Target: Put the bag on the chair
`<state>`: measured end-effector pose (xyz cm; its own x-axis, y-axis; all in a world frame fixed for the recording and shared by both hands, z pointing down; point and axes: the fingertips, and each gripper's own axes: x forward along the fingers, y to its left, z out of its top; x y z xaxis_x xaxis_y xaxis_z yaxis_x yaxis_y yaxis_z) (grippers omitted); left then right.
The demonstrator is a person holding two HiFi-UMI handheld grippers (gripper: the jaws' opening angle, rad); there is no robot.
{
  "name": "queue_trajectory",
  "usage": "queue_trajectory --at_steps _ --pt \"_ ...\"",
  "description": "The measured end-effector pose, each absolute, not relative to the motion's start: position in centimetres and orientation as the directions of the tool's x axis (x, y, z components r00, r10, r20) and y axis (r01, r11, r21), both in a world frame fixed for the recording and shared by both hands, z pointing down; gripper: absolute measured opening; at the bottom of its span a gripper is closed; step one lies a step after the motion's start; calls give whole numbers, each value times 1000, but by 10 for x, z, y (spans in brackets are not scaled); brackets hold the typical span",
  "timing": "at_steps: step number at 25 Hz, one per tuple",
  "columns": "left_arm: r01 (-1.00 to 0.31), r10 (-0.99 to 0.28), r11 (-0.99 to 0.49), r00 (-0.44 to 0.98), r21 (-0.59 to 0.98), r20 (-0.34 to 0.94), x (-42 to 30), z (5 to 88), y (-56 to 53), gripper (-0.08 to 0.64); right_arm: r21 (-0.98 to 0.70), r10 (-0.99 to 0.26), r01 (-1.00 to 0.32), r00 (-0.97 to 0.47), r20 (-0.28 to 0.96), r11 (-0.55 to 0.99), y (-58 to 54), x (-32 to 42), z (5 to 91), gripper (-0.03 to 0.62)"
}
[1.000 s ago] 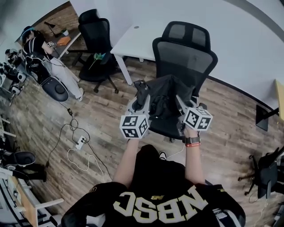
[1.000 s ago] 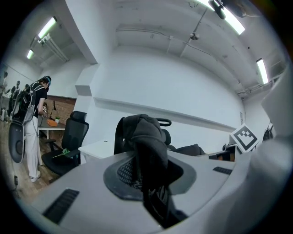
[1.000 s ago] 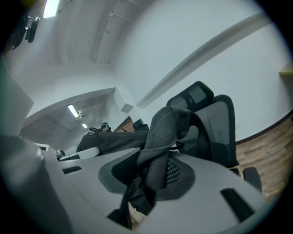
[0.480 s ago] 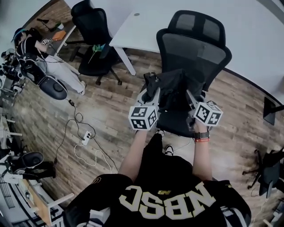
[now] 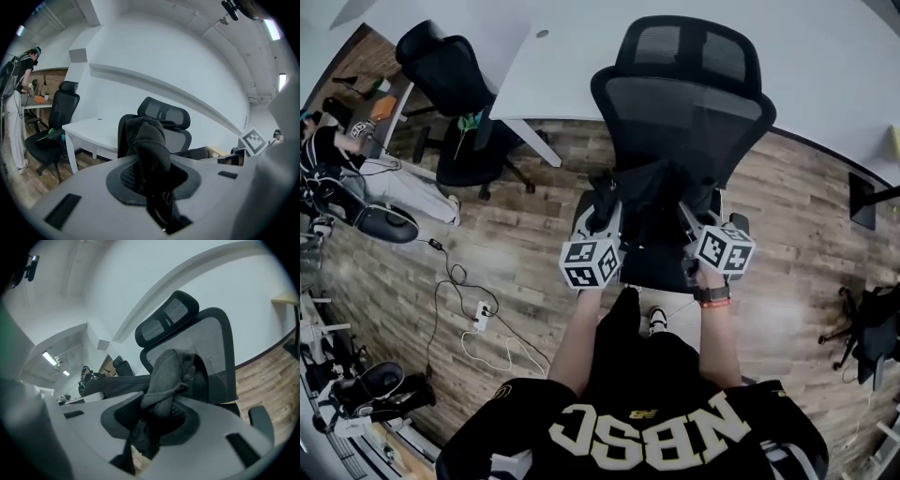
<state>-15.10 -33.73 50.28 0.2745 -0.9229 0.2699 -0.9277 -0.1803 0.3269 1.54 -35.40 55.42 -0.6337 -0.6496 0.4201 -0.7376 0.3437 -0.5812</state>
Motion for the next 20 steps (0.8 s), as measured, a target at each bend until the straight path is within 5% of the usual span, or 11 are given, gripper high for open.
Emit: queue_trajectory --at_steps 20 --pt "-893 -805 -180 375 413 459 -110 635 -374 86 -592 -608 -800 -519 601 97 -353 70 669 107"
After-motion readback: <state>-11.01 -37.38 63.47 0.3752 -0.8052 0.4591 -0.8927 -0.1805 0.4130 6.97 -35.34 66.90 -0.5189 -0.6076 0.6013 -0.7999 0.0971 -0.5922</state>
